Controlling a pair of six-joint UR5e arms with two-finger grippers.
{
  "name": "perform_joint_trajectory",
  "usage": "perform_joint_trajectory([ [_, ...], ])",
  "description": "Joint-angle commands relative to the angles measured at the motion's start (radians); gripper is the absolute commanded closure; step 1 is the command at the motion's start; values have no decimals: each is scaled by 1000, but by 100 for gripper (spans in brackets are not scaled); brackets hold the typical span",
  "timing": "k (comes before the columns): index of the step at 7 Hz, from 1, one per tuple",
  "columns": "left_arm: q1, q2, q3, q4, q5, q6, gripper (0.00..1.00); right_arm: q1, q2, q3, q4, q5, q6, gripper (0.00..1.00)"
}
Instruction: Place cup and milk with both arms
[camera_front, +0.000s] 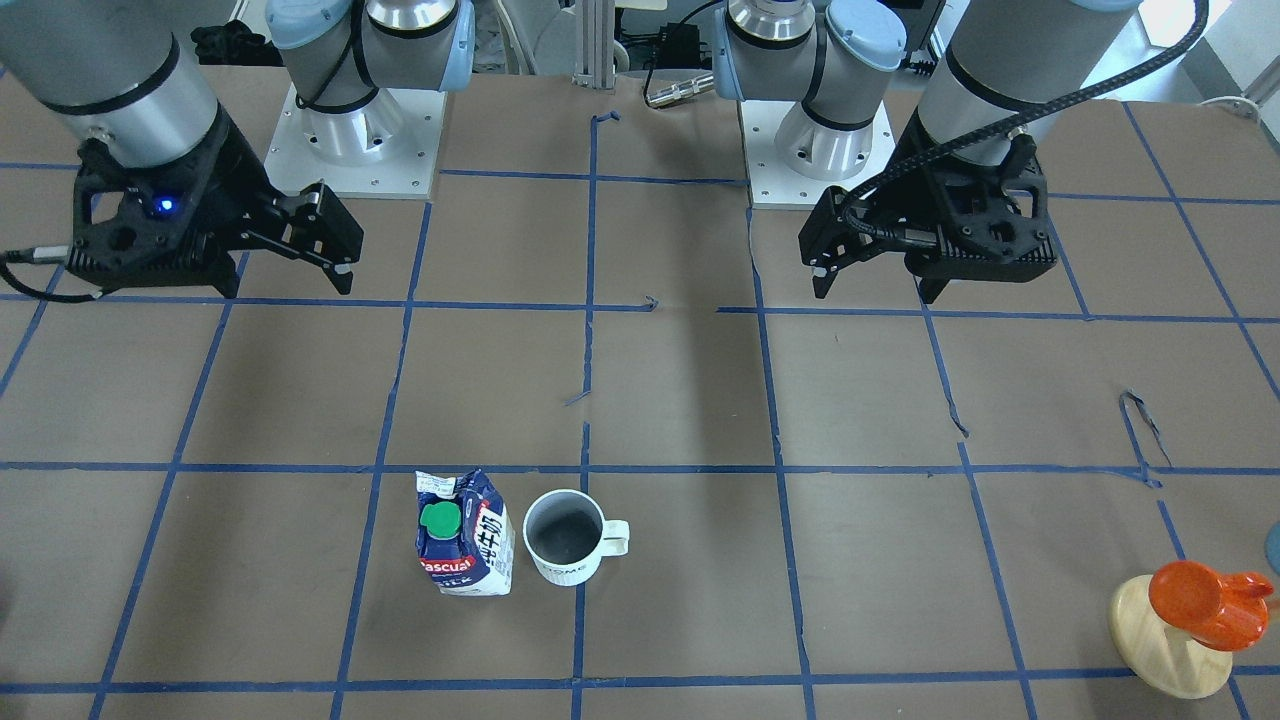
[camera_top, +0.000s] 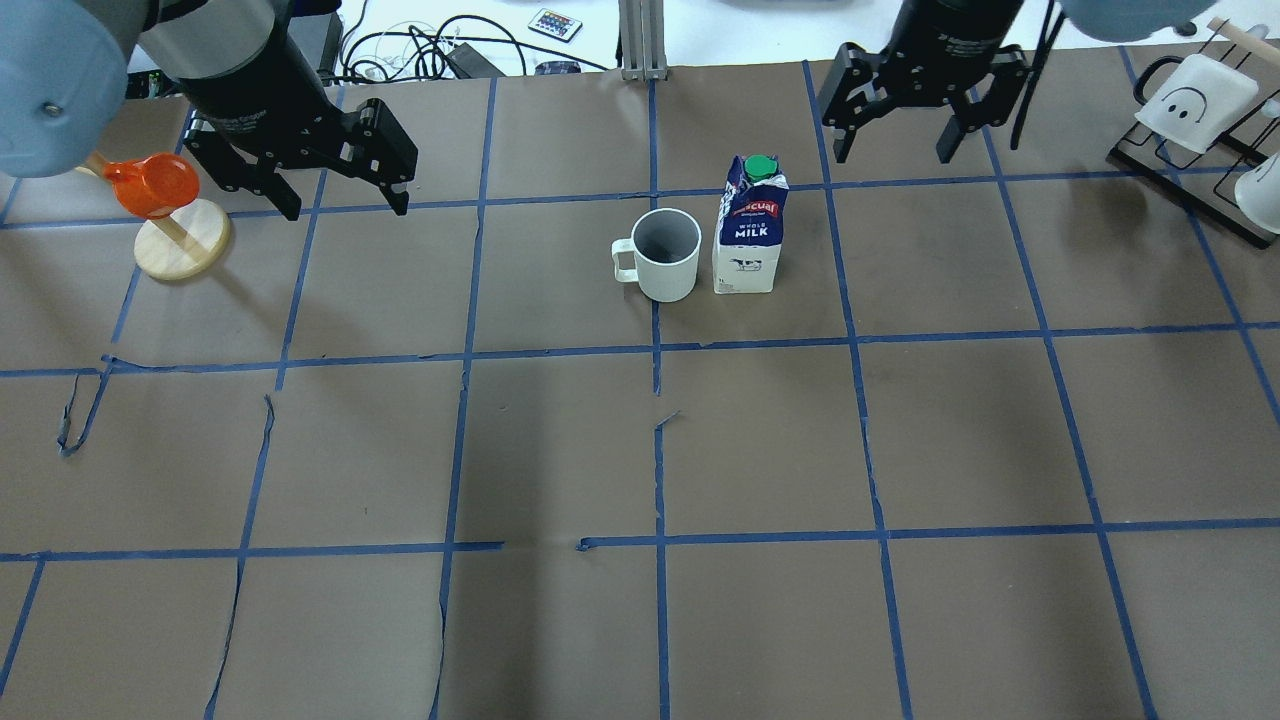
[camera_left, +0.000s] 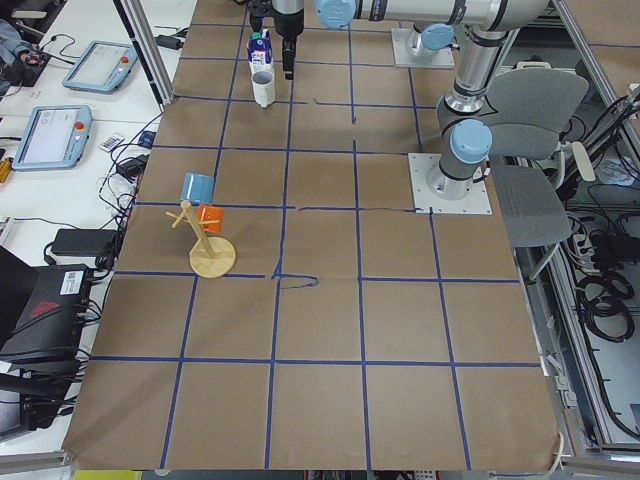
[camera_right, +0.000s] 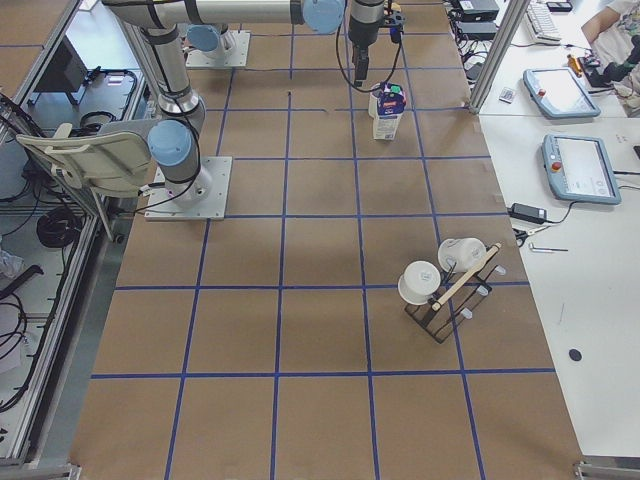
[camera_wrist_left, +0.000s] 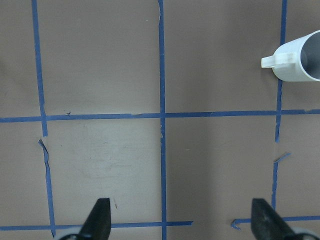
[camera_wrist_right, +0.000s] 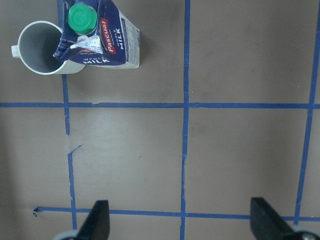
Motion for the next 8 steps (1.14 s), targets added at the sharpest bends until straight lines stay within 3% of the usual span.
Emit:
perform_joint_trajectory([
  [1, 0, 0, -3, 1, 1, -3, 0, -5, -27, 31, 6, -47, 4, 0],
  [8, 5, 2, -1, 1, -1, 8, 0, -2, -37, 20, 53, -68, 4, 0],
])
